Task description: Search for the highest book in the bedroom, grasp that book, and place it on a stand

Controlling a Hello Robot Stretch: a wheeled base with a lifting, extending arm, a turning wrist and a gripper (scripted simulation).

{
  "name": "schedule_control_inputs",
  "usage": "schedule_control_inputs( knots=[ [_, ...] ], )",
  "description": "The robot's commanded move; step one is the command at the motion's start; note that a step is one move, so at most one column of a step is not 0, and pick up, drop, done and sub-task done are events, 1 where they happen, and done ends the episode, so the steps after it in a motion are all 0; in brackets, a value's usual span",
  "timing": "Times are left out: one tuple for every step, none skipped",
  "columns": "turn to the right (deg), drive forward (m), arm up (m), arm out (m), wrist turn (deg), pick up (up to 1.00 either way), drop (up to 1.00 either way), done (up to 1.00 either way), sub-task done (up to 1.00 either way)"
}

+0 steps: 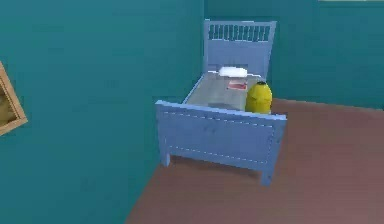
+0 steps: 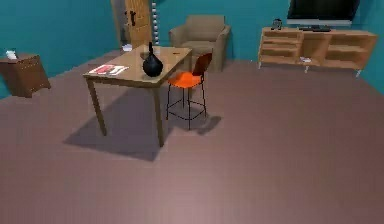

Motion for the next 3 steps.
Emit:
schedule_control_inputs(
  knots=[
    [42.0,0.00,0.00,0.00,0.0,0.00,0.00,0.00,0.00],
    [0.0,1.00,0.00,0.00,0.0,0.00,0.00,0.00,0.00],
    [6.0,0.00,0.00,0.00,0.0,0.00,0.00,0.00,0.00]
  ],
)
